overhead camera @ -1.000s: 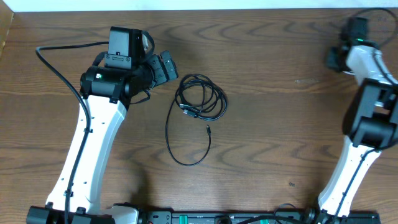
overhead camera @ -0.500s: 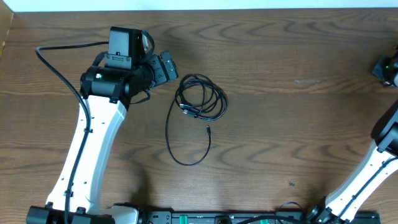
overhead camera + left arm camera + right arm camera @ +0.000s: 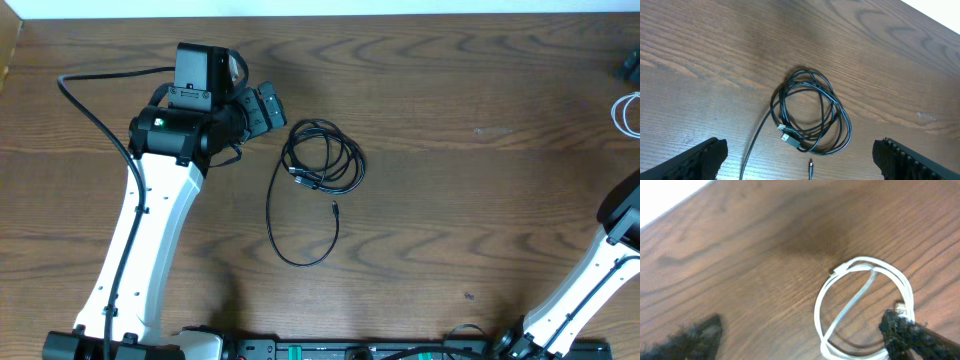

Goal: Untangle cables

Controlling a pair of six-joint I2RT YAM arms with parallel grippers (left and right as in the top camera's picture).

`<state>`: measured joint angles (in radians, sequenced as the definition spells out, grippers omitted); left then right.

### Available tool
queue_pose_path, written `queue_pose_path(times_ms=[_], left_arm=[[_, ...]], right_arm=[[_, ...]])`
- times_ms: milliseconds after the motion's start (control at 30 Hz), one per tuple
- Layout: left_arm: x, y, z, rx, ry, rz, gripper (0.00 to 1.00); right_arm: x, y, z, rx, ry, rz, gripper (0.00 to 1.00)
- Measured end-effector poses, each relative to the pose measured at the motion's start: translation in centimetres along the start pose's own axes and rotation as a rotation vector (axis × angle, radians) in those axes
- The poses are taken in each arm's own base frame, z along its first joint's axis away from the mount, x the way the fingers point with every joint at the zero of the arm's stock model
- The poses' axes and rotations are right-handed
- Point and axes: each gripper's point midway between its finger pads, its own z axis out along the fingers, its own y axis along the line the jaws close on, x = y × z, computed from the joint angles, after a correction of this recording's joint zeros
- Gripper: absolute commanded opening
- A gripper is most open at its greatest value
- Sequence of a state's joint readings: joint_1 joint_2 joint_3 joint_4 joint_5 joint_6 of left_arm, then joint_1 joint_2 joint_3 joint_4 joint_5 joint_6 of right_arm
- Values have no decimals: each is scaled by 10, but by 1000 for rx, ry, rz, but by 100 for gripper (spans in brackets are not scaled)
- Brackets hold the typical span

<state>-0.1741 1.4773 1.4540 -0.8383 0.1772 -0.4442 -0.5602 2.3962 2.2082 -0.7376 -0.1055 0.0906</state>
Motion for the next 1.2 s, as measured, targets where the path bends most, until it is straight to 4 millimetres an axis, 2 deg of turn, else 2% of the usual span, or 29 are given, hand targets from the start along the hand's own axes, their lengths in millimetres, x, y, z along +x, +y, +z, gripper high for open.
queue_pose_path(times_ms=[67,133,200,300,400,500,600,700,800,933,1067,1200], left_arm=[[0,0,0,0,0,0,98],[0,0,0,0,0,0,98],[0,0,0,0,0,0,98],[0,0,0,0,0,0,98],[0,0,0,0,0,0,98],[0,0,0,0,0,0,98],[0,0,0,0,0,0,98],[0,0,0,0,0,0,98],[0,0,0,0,0,0,98],[-1,-1,0,2,-4,0,98],[-1,-1,0,2,-4,1,98],[-1,-1,0,3,-6,1,99]], right_arm=[[-19,15,-31,-23,-28,-3,99],[-24,37,-62,-50,-22,-21,99],[-22,55,-81,-81,-10,-39,99],[-7,108,-114,-189,33,-104,99],[22,172,-139,-327,102,-207,99],[62,237,-158,-449,186,-320,99],[100,286,-171,-524,254,-411,99],[134,322,-182,-569,302,-493,99],[172,348,-186,-596,364,-563,99],[218,366,-185,-611,444,-630,99],[265,371,-172,-605,532,-675,98],[293,369,-157,-604,580,-681,94]])
